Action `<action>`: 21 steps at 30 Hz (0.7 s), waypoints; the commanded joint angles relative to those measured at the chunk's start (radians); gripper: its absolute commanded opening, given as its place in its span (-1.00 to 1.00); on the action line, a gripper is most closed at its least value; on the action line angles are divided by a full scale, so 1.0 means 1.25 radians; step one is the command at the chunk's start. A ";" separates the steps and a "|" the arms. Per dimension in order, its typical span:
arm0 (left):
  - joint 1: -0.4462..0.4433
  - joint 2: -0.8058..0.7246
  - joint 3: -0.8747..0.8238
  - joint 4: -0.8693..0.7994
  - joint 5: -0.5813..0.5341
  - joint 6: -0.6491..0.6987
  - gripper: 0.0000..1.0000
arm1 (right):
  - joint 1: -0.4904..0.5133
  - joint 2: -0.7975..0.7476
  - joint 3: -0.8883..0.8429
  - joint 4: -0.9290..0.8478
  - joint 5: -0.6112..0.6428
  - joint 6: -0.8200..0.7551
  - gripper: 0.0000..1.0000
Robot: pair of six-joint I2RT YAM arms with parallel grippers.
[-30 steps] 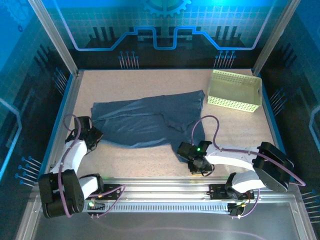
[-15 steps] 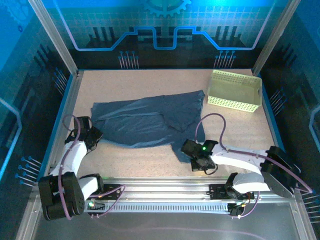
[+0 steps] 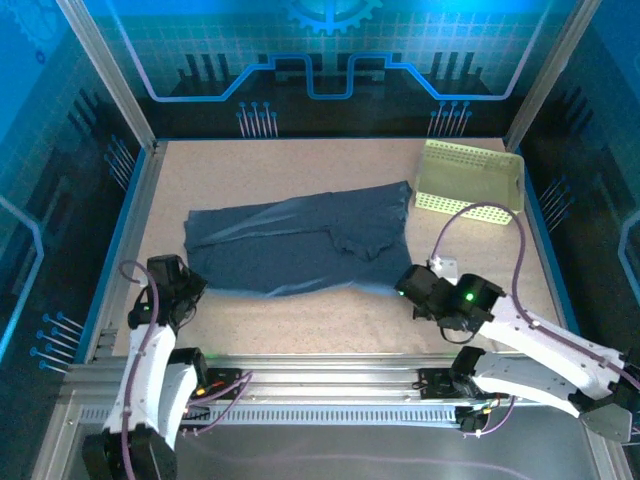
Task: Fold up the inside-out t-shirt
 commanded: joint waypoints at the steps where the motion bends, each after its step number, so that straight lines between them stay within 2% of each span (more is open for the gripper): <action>1: -0.027 -0.080 0.000 -0.110 -0.052 -0.062 -1.00 | -0.017 -0.021 0.045 -0.092 0.100 0.021 -1.00; 4: -0.031 -0.109 0.005 -0.130 -0.054 -0.081 -1.00 | -0.057 -0.004 0.078 -0.039 0.091 -0.059 -1.00; 6: -0.031 -0.079 0.012 -0.100 -0.052 -0.074 -1.00 | -0.095 0.015 0.090 0.030 0.063 -0.138 -1.00; 14: -0.031 0.217 0.141 0.044 -0.062 -0.008 -1.00 | -0.273 0.189 0.203 0.267 -0.064 -0.391 -1.00; 21: -0.030 0.418 0.279 0.090 -0.117 0.023 -1.00 | -0.337 0.399 0.350 0.363 -0.096 -0.491 -1.00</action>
